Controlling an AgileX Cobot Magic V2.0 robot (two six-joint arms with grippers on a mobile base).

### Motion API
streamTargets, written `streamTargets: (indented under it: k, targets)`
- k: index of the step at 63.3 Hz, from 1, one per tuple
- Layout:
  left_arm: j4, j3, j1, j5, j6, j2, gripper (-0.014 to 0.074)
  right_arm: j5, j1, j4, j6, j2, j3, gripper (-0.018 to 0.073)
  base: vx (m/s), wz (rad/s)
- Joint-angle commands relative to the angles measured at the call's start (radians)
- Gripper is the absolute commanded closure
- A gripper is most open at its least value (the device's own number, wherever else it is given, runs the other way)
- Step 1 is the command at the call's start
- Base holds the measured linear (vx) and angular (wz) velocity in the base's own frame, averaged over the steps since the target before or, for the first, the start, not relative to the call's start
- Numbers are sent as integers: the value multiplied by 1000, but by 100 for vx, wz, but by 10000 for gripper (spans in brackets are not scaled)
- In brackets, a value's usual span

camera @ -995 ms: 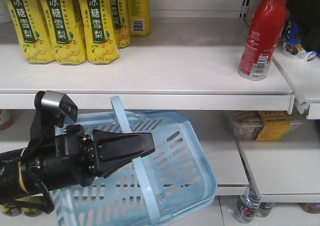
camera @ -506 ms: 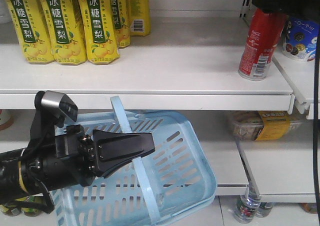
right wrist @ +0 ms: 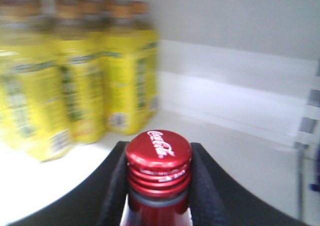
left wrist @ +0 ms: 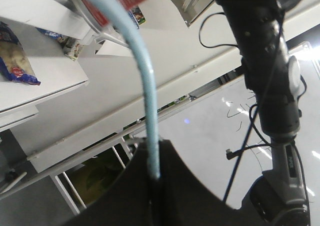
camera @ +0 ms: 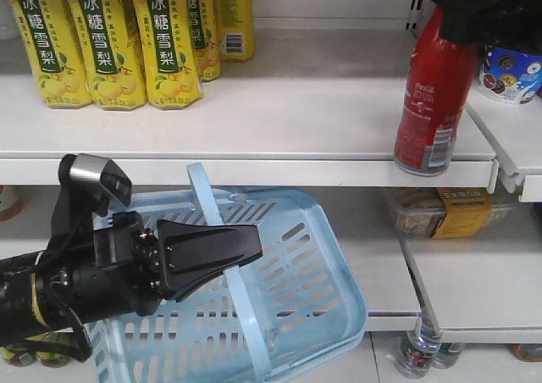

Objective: Place coke in basket with both arms
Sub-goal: 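Grasp the red Coca-Cola bottle's neck with the right gripper and lift, then carry the bottle over the basket, lower it in, open right gripper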

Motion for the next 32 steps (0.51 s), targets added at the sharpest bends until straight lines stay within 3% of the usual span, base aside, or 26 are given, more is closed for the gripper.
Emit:
streamTargets:
  k: [1,13,24,32]
  targets:
    - [-68,-24,-2,-237,8,-29,603,52,1,25,2,-93,-37,565,0,0]
    - [-68,-24,-2,-237,8,-29,603,303,1,154,-1,-118,-36,564,0,0]
    - [-68,-24,-2,-237,8,-29,603,410,3,277,-59,-20,-36,564,0,0]
    - [-68,-24,-2,-237,8,-29,603,421,110,310,-129,83,-36,563,0,0]
